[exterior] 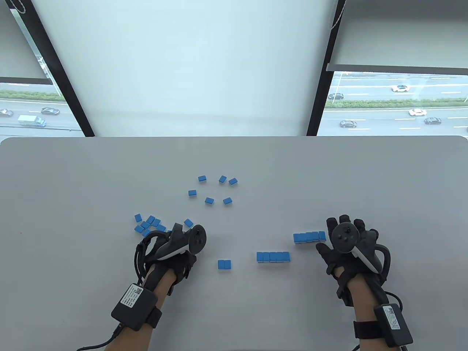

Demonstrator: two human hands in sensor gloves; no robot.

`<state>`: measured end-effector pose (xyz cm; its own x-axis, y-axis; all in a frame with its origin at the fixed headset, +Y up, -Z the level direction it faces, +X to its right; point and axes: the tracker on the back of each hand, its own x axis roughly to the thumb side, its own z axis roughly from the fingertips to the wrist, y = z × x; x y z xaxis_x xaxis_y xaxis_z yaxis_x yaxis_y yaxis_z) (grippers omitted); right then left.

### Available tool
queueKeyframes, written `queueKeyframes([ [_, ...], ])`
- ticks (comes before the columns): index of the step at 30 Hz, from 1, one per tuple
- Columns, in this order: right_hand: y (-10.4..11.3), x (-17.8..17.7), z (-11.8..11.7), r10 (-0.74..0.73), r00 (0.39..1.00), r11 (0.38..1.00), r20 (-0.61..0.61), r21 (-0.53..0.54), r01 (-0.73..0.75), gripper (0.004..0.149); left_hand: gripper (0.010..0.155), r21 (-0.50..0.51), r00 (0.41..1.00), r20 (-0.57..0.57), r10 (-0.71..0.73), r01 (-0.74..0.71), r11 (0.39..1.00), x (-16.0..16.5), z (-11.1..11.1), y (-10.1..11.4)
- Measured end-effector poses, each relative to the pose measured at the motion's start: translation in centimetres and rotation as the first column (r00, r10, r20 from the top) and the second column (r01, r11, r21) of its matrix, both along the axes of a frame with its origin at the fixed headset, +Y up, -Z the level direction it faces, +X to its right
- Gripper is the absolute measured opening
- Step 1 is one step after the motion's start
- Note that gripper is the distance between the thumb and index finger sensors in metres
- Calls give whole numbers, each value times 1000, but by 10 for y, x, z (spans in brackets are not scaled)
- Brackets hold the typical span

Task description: Build mahjong tile wall

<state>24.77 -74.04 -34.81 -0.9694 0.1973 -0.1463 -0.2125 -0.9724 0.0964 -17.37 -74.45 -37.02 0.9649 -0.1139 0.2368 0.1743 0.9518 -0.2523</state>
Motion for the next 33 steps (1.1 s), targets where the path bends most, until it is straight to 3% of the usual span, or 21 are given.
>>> queueKeyframes([
  [10, -1, 0, 0, -2, 1000, 1000, -3, 0, 2, 79, 63, -32, 985, 34, 166, -165, 986, 11, 11, 11],
  [18, -1, 0, -1, -6, 1000, 1000, -1, 1, 6, 79, 64, -132, 983, 90, 162, -149, 980, 31, 17, -3],
  [33, -1, 0, -1, -3, 1000, 1000, -4, 2, 3, 79, 63, -56, 983, 156, 92, -84, 995, 44, 21, -4],
])
